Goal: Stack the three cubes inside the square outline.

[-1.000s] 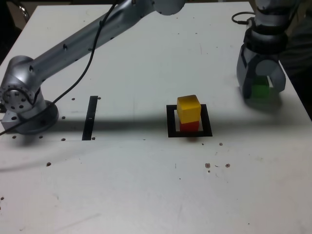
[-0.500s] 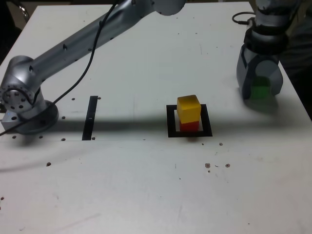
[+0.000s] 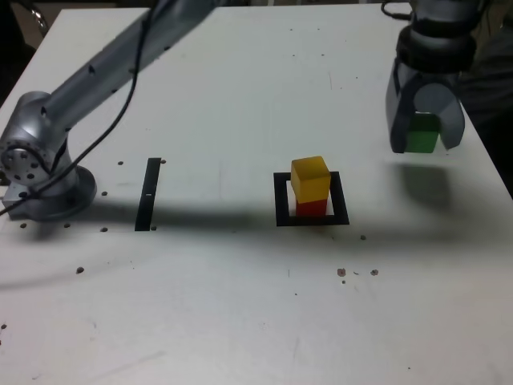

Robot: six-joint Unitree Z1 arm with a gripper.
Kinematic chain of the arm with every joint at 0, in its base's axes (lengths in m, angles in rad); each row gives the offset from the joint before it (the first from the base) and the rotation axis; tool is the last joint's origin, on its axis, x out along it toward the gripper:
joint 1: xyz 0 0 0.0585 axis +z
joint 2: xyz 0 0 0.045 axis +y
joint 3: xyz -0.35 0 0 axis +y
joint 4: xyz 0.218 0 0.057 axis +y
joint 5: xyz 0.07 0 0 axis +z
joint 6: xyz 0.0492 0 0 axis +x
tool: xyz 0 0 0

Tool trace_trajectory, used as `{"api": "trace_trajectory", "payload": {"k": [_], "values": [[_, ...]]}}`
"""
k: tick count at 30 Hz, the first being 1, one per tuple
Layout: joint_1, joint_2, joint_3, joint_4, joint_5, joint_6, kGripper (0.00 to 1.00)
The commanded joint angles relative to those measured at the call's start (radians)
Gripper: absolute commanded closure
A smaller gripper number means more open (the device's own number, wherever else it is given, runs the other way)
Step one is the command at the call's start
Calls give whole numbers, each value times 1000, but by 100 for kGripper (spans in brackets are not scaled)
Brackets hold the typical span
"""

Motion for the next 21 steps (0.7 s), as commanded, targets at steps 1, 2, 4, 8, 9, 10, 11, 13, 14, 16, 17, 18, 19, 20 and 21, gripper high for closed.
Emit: {"api": "trace_trajectory", "payload": {"k": [1, 2, 4, 8, 9, 10, 11, 13, 14, 16, 17, 18, 19, 20, 21], "values": [[-15, -42, 34, 14, 4, -6, 74], [-27, -69, 65, 17, 6, -13, 74], [-47, -110, 112, 18, 9, -26, 74], [-83, -193, 202, 19, 15, -54, 74], [-91, -214, 225, 19, 16, -61, 74], [-98, -235, 248, 19, 17, -67, 74], [-105, -255, 270, 19, 17, -73, 74], [-117, -295, 312, 19, 16, -83, 74], [-121, -314, 332, 19, 14, -87, 74], [-128, -349, 369, 19, 6, -92, 74], [-130, -364, 387, 19, 1, -94, 74], [-131, -379, 405, 19, -5, -95, 74], [-132, -397, 429, 18, -13, -96, 74], [-132, -410, 446, 17, -18, -96, 74], [-132, -421, 462, 16, -23, -96, 74]]}}
